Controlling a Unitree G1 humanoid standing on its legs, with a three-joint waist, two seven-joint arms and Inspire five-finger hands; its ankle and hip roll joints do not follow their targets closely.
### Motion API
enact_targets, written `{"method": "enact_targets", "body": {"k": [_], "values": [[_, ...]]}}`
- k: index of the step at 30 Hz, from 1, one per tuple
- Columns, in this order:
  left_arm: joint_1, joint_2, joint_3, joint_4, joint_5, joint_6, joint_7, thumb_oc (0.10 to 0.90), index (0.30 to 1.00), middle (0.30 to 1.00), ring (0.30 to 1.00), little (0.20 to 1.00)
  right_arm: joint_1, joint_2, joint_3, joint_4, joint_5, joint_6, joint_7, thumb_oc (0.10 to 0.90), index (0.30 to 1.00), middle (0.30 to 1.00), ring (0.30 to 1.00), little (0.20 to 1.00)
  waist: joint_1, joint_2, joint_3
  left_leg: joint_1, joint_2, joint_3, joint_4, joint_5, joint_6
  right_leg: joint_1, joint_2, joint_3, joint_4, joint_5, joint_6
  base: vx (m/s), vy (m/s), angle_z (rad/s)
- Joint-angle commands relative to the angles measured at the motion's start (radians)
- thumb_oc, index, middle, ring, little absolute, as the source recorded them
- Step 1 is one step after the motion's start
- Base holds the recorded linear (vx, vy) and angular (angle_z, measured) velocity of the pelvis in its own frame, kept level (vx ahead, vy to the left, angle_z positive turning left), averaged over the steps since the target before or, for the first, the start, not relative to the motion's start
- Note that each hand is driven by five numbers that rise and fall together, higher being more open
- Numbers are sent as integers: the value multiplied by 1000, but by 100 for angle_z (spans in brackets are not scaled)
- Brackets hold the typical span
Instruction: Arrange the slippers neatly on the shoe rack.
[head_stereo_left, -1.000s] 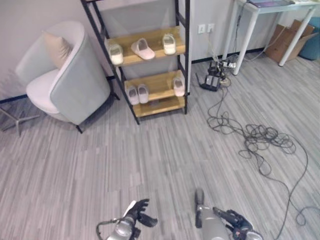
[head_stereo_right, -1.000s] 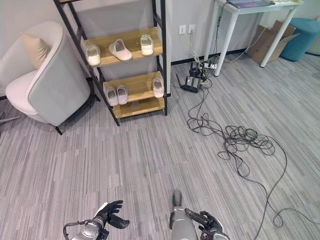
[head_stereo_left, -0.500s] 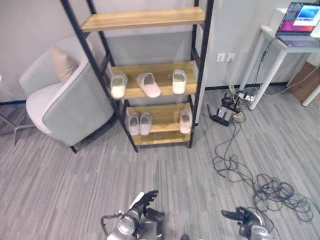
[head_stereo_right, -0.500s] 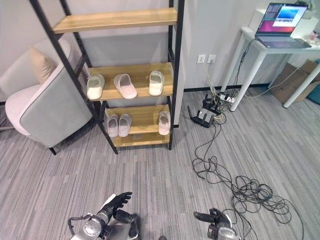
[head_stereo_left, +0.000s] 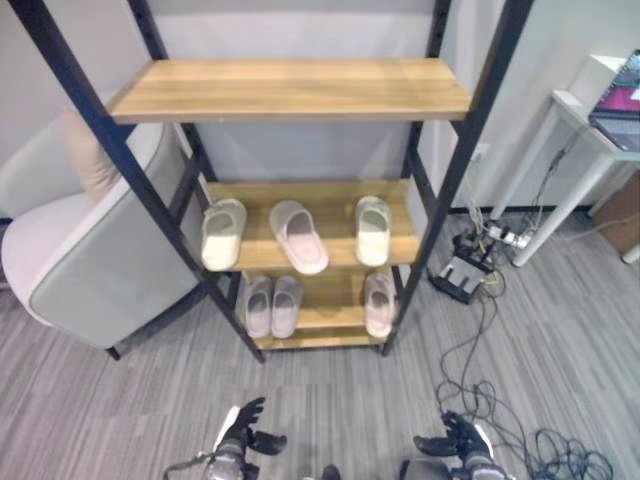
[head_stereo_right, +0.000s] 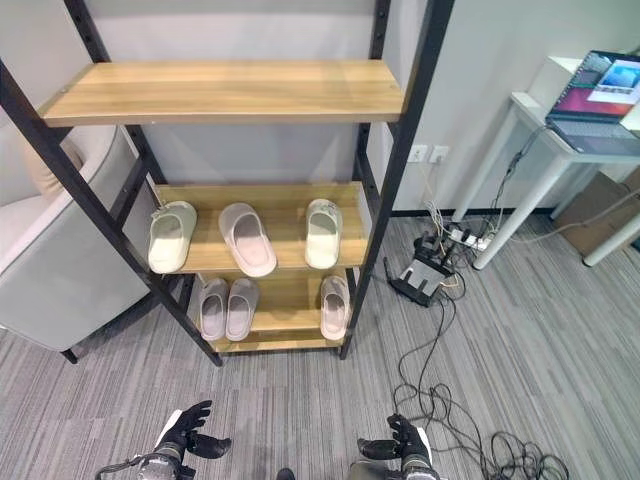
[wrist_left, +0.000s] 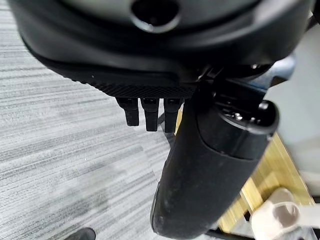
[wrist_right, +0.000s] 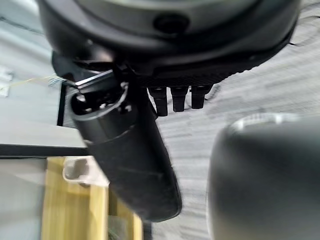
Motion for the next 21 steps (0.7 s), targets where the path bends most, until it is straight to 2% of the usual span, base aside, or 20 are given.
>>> {"method": "enact_targets", "body": {"k": [1, 4, 6, 8, 9, 10, 11, 12, 13, 14, 15, 16, 17, 20, 21], "values": [[9, 8, -8, -68, 41, -54, 50, 800, 900, 900, 900, 900, 30, -76, -37, -31, 26, -32, -69, 800, 900, 900, 900, 900, -20, 7, 25, -85, 75, -36, 164, -105, -79, 126, -25, -29, -108, 175, 30, 96, -393, 41], [20, 12, -5, -98, 26, -61, 53, 800, 900, 900, 900, 900, 35, -71, -57, -21, 40, -39, -75, 800, 900, 900, 900, 900, -14, -9, 11, -86, 93, -59, 168, -108, -94, 165, -12, -32, -154, 137, 44, 67, -259, 45], [30, 17, 9, -126, -8, -71, 60, 800, 900, 900, 900, 900, 22, -81, -54, -40, 41, -46, -77, 800, 900, 900, 900, 900, -6, -11, -1, -80, 127, -84, 146, -80, -116, 174, 23, -29, -163, 114, 39, 85, -399, 33], [52, 39, 35, -215, -79, -95, 44, 800, 900, 900, 900, 900, 52, -113, -44, -122, -17, -59, -85, 800, 900, 900, 900, 900, -3, -13, -8, -72, 164, -115, 121, -48, -135, 186, 68, -26, -165, 79, 21, 43, -452, -2], [55, 75, 44, -317, -87, -109, 34, 800, 900, 900, 900, 900, 108, -134, -71, -134, -13, -67, -67, 800, 900, 900, 900, 900, -17, -17, -4, -114, 218, -98, 162, 21, -155, 204, 99, -55, -166, 45, -4, -35, -464, 54], [32, 84, 37, -372, -109, -120, 31, 800, 900, 900, 900, 900, 103, -139, -54, -61, -17, -79, -78, 800, 900, 900, 900, 900, -26, -19, 8, -139, 254, -53, 202, 58, -153, 215, 109, -74, -167, 36, -23, -82, -400, 97], [23, 89, 31, -413, -104, -118, 24, 800, 900, 900, 900, 900, 72, -128, -41, 12, -17, -65, -83, 800, 900, 900, 900, 900, -27, -16, 20, -163, 268, -29, 242, 69, -149, 223, 115, -91, -168, 32, -38, -87, -281, 92], [18, 97, 21, -496, -126, -127, -4, 800, 900, 900, 900, 900, 20, -128, -40, 126, -3, -52, -63, 800, 900, 900, 900, 900, -10, -8, 30, -177, 256, -11, 237, 43, -138, 246, 126, -128, -179, 14, -46, -54, -175, 53], [18, 98, 22, -499, -127, -126, -4, 800, 900, 900, 900, 900, 17, -128, -40, 128, -3, -54, -62, 800, 900, 900, 900, 900, -12, -8, 31, -176, 254, -13, 237, 43, -138, 248, 125, -130, -180, 13, -46, 9, -114, 37], [11, 108, -10, -585, -131, -121, -50, 800, 900, 900, 900, 900, -10, -147, -45, 177, 7, -49, -38, 800, 900, 900, 900, 900, 7, 5, 31, -182, 230, -23, 149, 56, -142, 258, 134, -159, -180, -2, -45, 37, -13, 50], [15, 123, -22, -641, -127, -127, -70, 800, 900, 900, 900, 900, -30, -155, -55, 194, 21, -47, -28, 800, 900, 900, 900, 900, 22, 8, 34, -192, 216, -55, 130, 70, -154, 252, 139, -162, -168, -4, -46, 70, -25, 72], [16, 146, -35, -725, -116, -118, -113, 800, 900, 900, 900, 900, -58, -166, -60, 220, 28, -50, -14, 800, 900, 900, 900, 900, 38, 11, 30, -184, 188, -116, 69, 79, -157, 253, 148, -177, -159, -18, -46, 65, 2, 63], [16, 157, -44, -755, -103, -129, -126, 800, 900, 900, 900, 900, -74, -164, -50, 222, 21, -50, -8, 800, 900, 900, 900, 900, 47, 13, 23, -177, 180, -139, 49, 77, -157, 256, 149, -180, -160, -17, -45, 59, 5, 52], [30, 176, -44, -806, -116, -140, -142, 800, 900, 900, 900, 900, -73, -151, -37, 186, 23, -64, -7, 800, 900, 900, 900, 900, 48, 11, 12, -159, 174, -148, 17, 82, -155, 262, 148, -188, -169, -15, -41, 78, 51, -4], [50, 198, -26, -849, -110, -151, -133, 800, 900, 900, 900, 900, -41, -134, -12, 85, 9, -81, -8, 800, 900, 900, 900, 900, 43, 8, 6, -142, 172, -146, 0, 82, -154, 266, 144, -184, -178, -9, -38, 89, 119, -18]]}}
